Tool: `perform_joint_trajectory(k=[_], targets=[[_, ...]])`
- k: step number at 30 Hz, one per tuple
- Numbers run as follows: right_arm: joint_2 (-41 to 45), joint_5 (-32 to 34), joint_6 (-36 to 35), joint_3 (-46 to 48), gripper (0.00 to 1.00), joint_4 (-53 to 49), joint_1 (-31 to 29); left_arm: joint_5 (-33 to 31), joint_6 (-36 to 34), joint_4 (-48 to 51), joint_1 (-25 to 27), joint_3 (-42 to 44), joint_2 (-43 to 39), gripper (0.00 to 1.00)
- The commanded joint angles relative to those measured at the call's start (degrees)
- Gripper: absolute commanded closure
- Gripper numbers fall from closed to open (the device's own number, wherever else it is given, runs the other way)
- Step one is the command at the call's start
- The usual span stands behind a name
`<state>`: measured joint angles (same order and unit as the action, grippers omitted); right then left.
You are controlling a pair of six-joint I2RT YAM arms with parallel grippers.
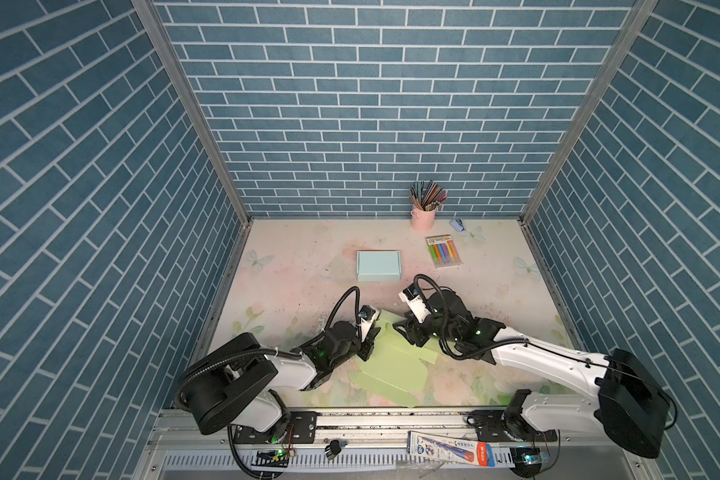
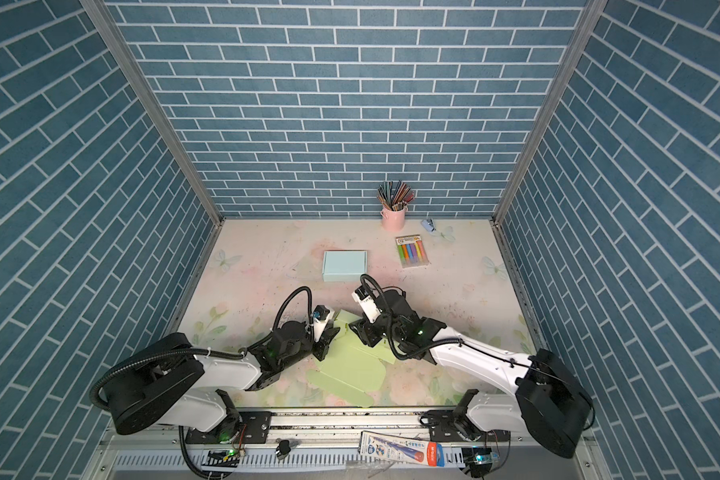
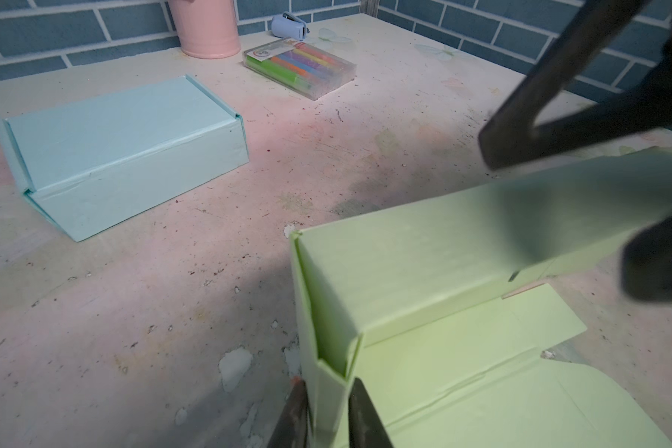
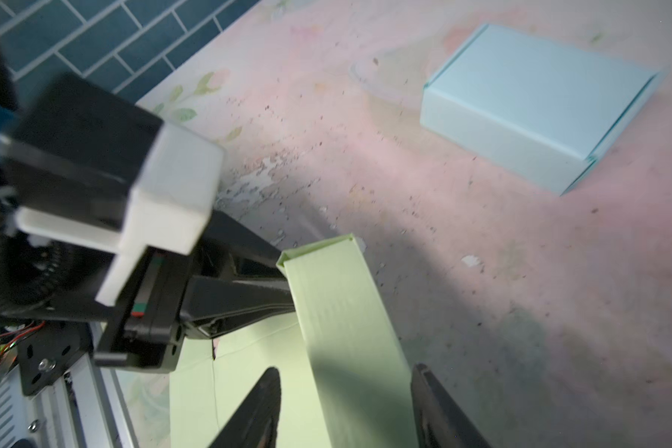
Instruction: Fold the paper box
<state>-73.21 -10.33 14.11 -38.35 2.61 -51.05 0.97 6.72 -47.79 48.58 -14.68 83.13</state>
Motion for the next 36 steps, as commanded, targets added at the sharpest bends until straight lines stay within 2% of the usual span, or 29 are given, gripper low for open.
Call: perform_joint_trajectory(k=[1, 10, 19, 25, 33, 36], targets=[[-2.5, -6.1, 4.4, -2.5, 0.47, -0.7, 1.4, -1.0, -0.8, -1.3, 0.2, -1.3, 1.9, 0.79], [-5.7, -12.6, 5.7, -2.3, 0.55, 0.1, 3.6, -1.4, -2.0, -2.8, -0.2, -3.0, 4.3, 0.75], [-8.2, -14.1, 6.1, -2.6, 0.61, 0.3, 4.0, -1.4, -3.1, -4.9, -0.4, -3.5, 5.3, 0.75], [-8.0, -16.6, 8.2, -1.9, 0.61, 3.0, 4.0, -1.8, -3.6, -6.6, -0.4, -3.7, 6.7, 0.81], [-8.4, -24.2, 17.1, 1.0, 0.62, 12.3, 4.1, -2.9, -2.3, -7.9, -0.2, -3.5, 7.4, 0.89], [-8.3, -24.8, 18.5, 2.3, 0.63, 14.6, 4.1, -3.7, -2.1, -8.2, -0.1, -3.3, 7.6, 0.90]])
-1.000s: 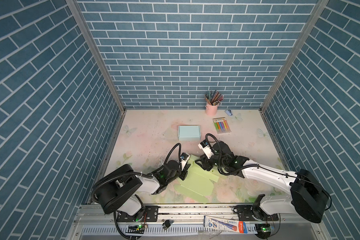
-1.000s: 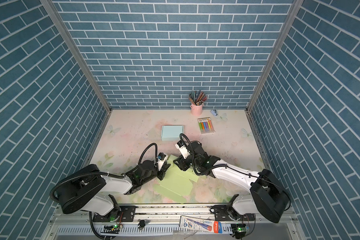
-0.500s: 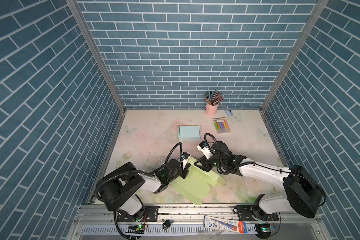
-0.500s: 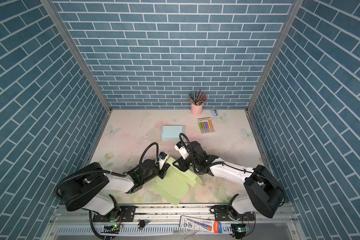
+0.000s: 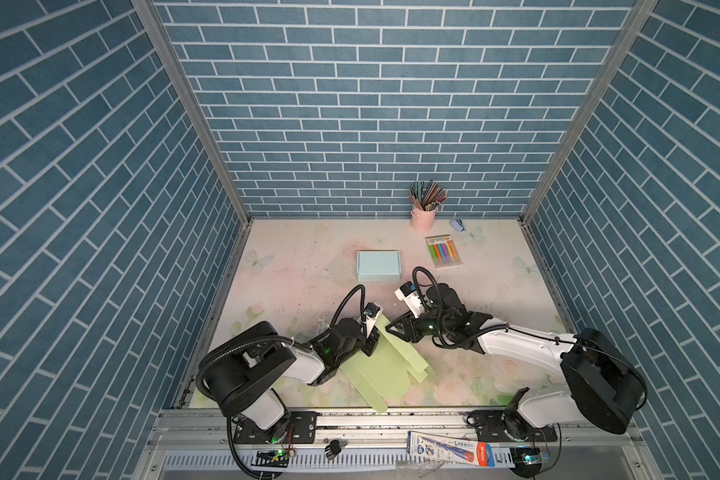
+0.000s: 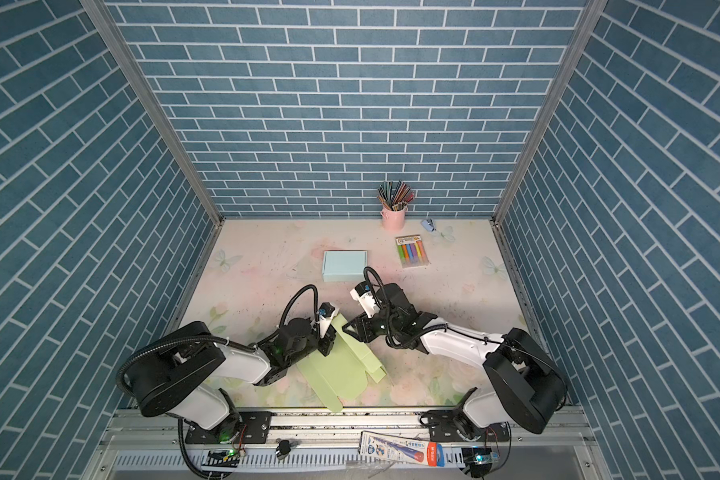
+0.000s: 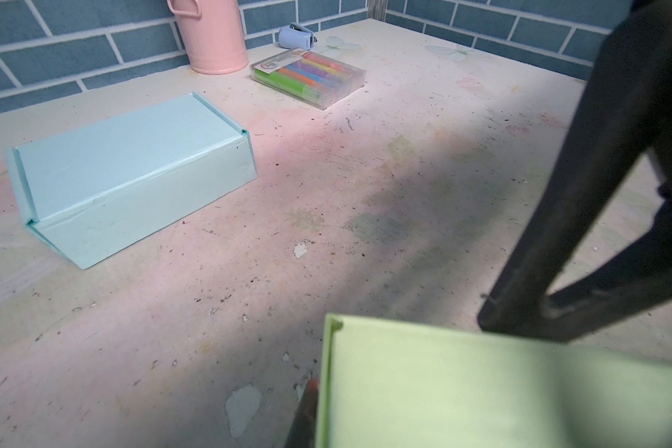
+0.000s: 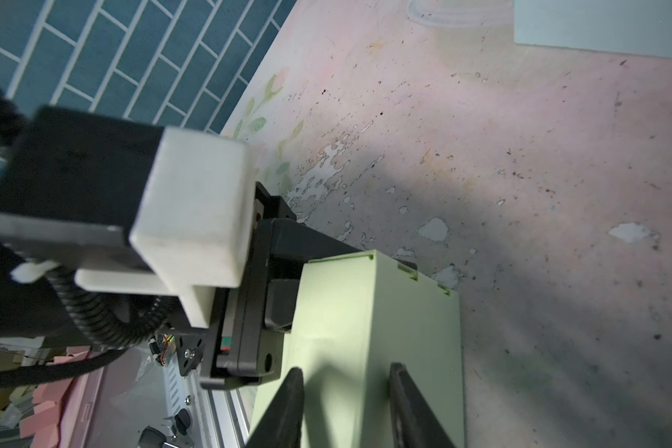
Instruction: Fold the paper box
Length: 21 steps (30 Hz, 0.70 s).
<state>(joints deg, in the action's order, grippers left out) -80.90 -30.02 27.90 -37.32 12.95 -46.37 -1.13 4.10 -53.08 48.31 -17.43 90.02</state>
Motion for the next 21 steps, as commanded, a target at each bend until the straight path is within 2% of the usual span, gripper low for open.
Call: perform_joint_trajectory(k=[1, 8, 21], targets=[[-0.7, -4.7, 4.7, 1.4, 0.63, 4.1, -0.6, -1.6, 0.6, -3.0, 0.3, -0.5, 0.8, 0.89], [-1.9, -3.2, 6.1, 1.6, 0.65, 4.9, -0.6, -2.1, 0.2, -3.7, 0.4, -0.9, 3.0, 0.83], [-1.4, 0.4, 5.8, 2.0, 0.69, 2.5, 0.5, -2.8, 0.4, -5.6, 1.9, 1.2, 1.5, 0.87]])
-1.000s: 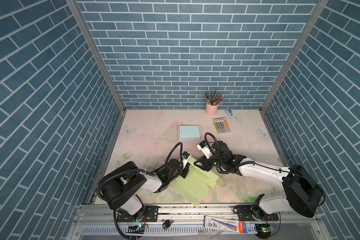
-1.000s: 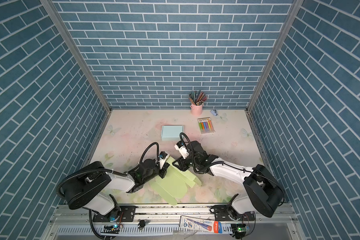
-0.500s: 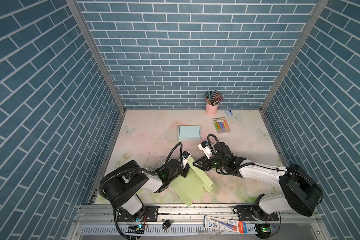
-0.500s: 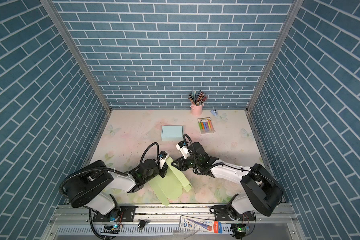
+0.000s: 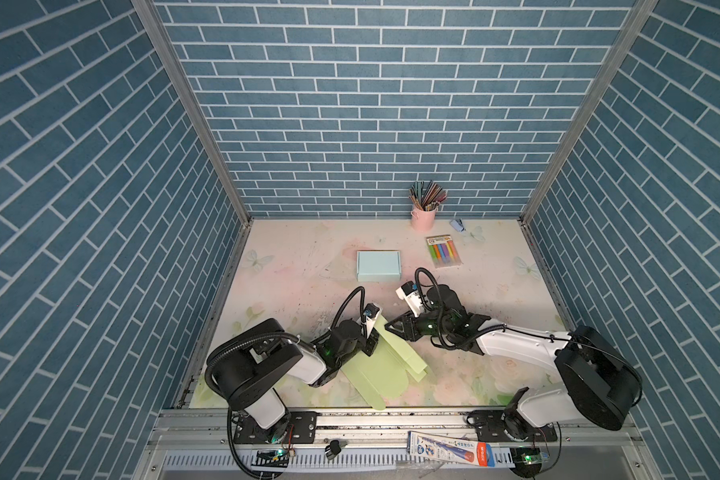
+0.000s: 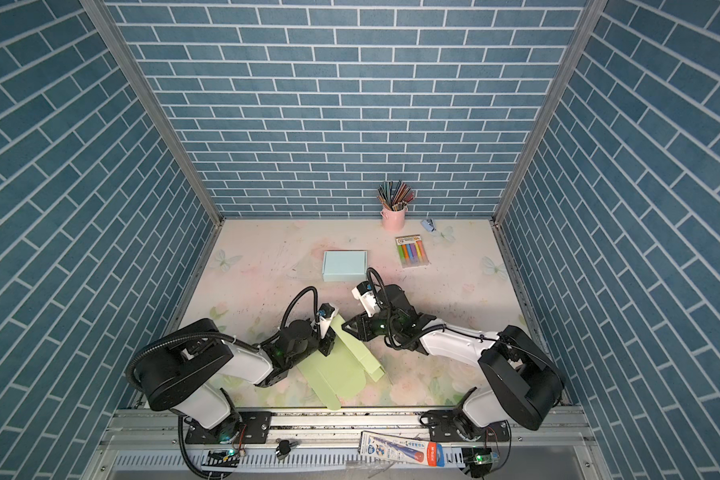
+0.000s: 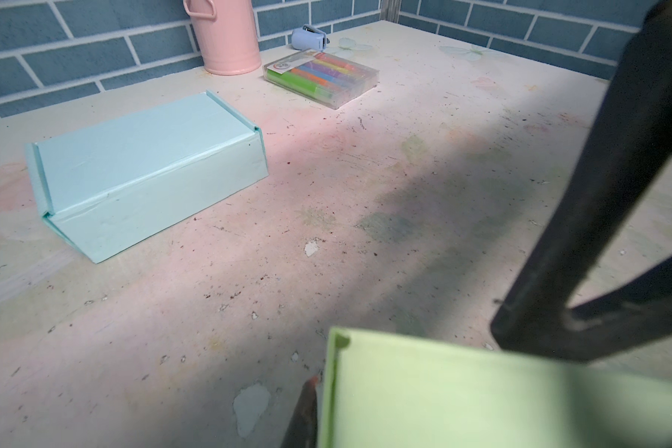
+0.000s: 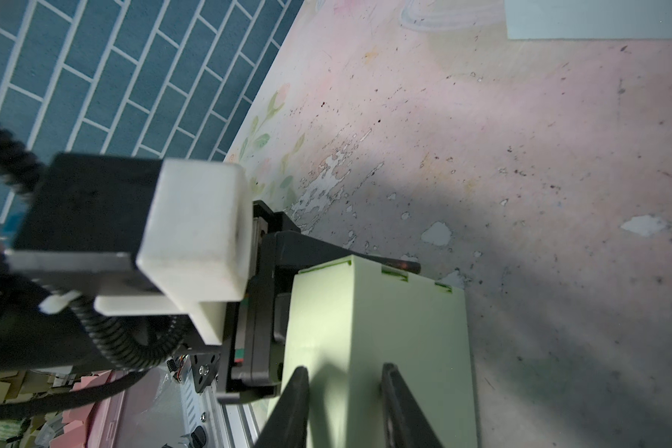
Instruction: Fold the paper box
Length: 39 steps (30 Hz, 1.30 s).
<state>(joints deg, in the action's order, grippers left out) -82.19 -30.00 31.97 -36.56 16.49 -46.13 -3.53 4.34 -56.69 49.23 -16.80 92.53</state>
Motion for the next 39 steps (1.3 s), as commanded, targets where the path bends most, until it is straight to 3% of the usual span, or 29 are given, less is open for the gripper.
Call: perform_joint_trajectory(k=[1, 7, 13, 22, 24, 27, 32, 39], targets=[[0.0, 0.4, 1.8, 1.2, 0.69, -1.0, 0.3, -0.4, 0.2, -1.9, 1.0, 0.5, -1.3, 0.87], [0.9, 0.5, 1.9, 0.9, 0.71, -1.7, 1.1, -0.6, 0.2, -1.1, 1.0, 0.0, -1.0, 0.87], [5.8, 3.9, -2.3, -2.0, 0.71, -7.1, 1.2, -5.1, 5.3, 4.5, 1.0, -1.6, -2.1, 0.98], [22.3, 19.2, -11.7, -6.3, 0.73, -20.4, 1.2, -13.4, 15.3, 17.6, 1.0, -4.8, -8.4, 1.00], [26.4, 22.0, -12.8, -6.3, 0.76, -21.1, 1.1, -16.2, 18.1, 23.1, 0.6, -6.5, -10.0, 1.00], [30.5, 25.4, -14.1, -6.4, 0.88, -23.2, 0.9, -18.0, 21.9, 28.5, -0.1, -8.2, -12.4, 1.00], [30.3, 30.1, -15.9, -8.7, 1.00, -29.5, -1.7, -19.1, 24.8, 34.6, -1.0, -11.1, -14.5, 1.00], [26.8, 39.7, -16.1, -10.1, 1.00, -32.7, -8.1, -18.7, 27.1, 36.5, -1.6, -12.5, -15.1, 1.00]])
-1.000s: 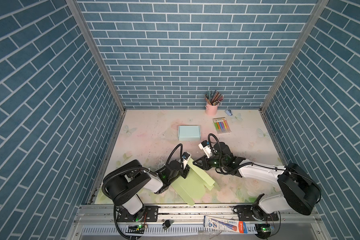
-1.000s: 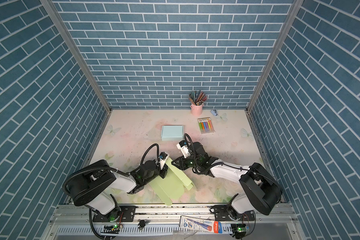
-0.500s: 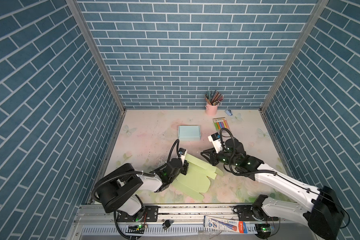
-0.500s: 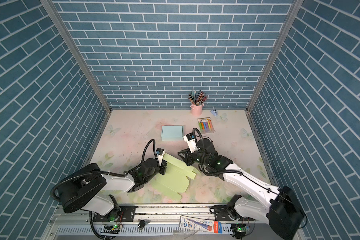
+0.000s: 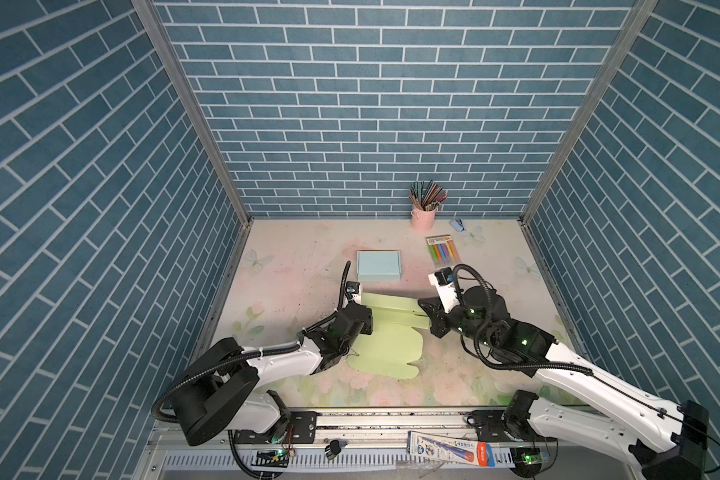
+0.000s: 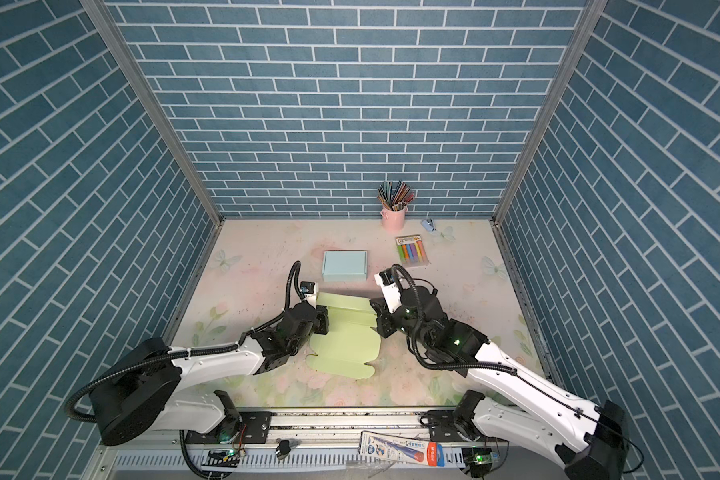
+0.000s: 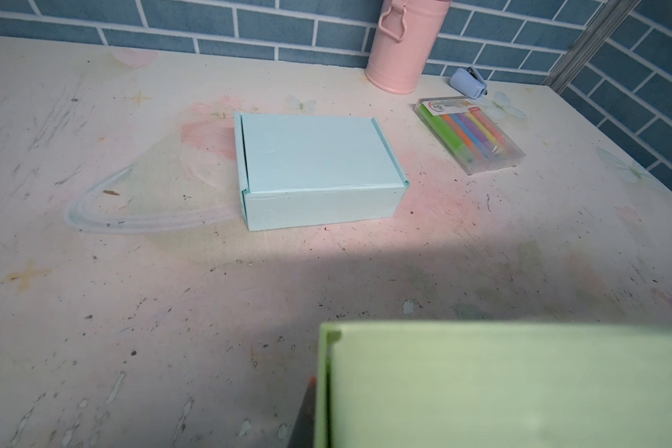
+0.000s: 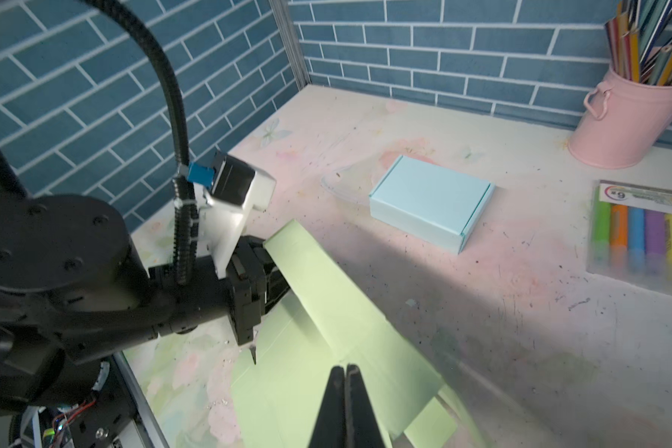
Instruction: Fold the paper box
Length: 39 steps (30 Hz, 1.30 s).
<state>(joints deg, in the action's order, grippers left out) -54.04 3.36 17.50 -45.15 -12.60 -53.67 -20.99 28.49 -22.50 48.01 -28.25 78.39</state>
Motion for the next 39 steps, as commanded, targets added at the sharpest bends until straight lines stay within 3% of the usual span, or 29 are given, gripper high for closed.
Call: perform_joint_trajectory(k=[1, 14, 24, 34, 39], targets=[[-1.8, 7.4, -1.4, -1.4, 1.00, -3.7, -0.6, -1.0, 3.0, 2.0, -0.4, -0.8, -1.0, 1.00], [-9.8, 7.7, 2.3, 0.4, 1.00, 1.4, -0.8, 0.2, 4.1, 1.3, -0.4, -0.5, -1.4, 1.00], [-11.5, 0.8, -1.3, 0.1, 1.00, 9.8, -1.0, 4.1, 5.2, 0.2, -0.4, 0.5, -3.4, 1.00], [1.9, -4.0, -6.2, 7.5, 1.00, 18.0, -0.9, 9.3, 5.3, 3.1, -3.2, 2.3, -11.9, 1.00], [13.8, -7.8, -7.3, 14.8, 0.85, 22.8, -0.8, 16.1, 5.4, 3.5, -8.9, 4.7, -18.3, 1.00]])
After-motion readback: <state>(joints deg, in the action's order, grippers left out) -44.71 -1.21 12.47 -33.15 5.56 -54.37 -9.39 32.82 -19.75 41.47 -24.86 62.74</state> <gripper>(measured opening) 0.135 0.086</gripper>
